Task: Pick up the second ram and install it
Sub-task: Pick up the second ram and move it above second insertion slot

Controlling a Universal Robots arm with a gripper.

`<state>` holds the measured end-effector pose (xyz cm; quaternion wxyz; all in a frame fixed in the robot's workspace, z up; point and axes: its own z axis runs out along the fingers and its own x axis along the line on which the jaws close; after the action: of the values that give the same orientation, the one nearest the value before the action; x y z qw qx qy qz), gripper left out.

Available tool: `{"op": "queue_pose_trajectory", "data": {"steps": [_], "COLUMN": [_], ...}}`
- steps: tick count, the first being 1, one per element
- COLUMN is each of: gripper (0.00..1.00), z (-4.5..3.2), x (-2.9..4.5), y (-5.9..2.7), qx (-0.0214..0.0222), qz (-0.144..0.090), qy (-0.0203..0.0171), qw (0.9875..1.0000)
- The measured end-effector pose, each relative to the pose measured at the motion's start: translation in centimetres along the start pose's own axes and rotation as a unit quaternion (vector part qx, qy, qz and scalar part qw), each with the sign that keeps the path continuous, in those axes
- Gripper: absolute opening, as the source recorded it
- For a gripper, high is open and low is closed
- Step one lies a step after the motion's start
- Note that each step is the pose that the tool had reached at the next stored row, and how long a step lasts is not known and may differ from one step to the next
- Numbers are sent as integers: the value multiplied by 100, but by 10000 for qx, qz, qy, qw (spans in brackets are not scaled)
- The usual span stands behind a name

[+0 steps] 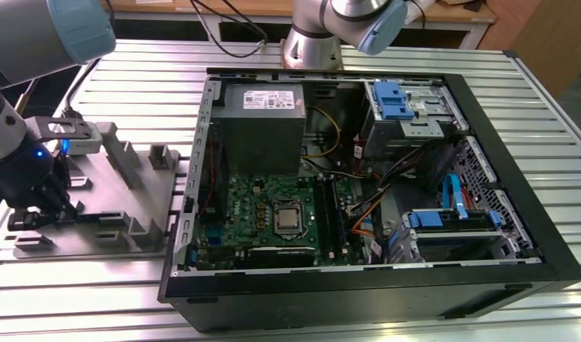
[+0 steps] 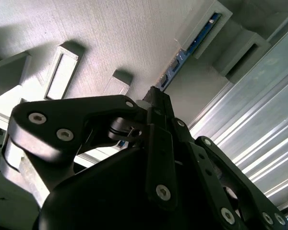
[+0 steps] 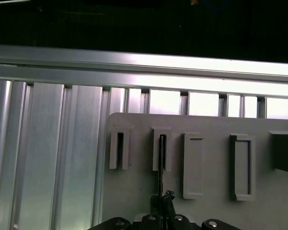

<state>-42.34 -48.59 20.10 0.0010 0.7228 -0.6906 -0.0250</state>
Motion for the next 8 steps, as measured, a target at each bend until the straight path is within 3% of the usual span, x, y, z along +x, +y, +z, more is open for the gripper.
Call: {"op": "queue_pose_trajectory", "data": {"steps": [8], "gripper": [11], "z": [1], "x": [0], "y": [-1], "qx": [0], "qz": [31], "qy": [0], "qw": [10000]}}
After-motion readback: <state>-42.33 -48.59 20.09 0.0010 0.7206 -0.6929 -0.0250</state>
